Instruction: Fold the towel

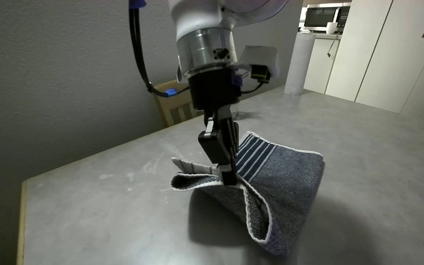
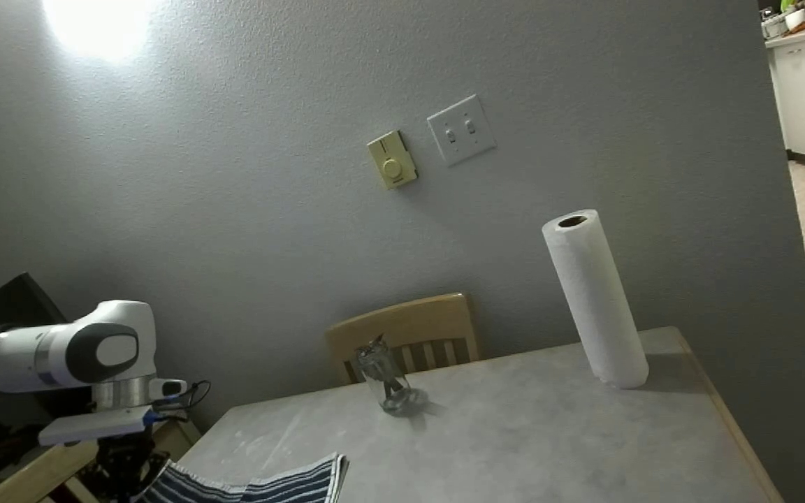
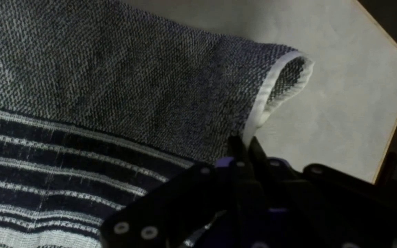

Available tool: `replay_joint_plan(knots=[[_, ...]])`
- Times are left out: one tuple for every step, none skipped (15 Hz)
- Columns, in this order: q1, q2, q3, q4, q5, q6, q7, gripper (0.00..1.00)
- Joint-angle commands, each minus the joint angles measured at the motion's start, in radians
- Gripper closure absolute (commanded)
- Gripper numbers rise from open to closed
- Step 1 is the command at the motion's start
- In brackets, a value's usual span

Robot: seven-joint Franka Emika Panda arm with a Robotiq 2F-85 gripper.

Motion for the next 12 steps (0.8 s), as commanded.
replay_joint_plan(knots=[[-0.008,-0.073,-0.030,-0.106,0.023,0.034,0.001,0.99],[-0.009,-0.089,-0.036,-0.123,0.018,0.030,0.001,0.99],[-0.009,-0.101,-0.044,-0.136,0.014,0.025,0.004,0.99],[-0.009,-0.115,-0.051,-0.148,0.008,0.019,0.002,0.99],[-0.010,-0.131,-0.060,-0.161,0.004,0.009,0.006,0.99],[-0.011,-0.145,-0.068,-0.170,-0.001,-0.002,0.007,0.99],[-0.011,-0.157,-0.074,-0.176,-0.003,-0.014,0.007,0.99],[-0.012,-0.172,-0.083,-0.187,-0.008,-0.022,0.007,0.99],[-0.012,-0.183,-0.090,-0.192,-0.011,-0.034,0.007,0.99],[-0.013,-0.198,-0.097,-0.204,-0.017,-0.038,0.004,0.99],[-0.013,-0.209,-0.104,-0.213,-0.023,-0.041,0.001,0.99],[-0.014,-0.221,-0.110,-0.224,-0.031,-0.040,-0.003,0.99]])
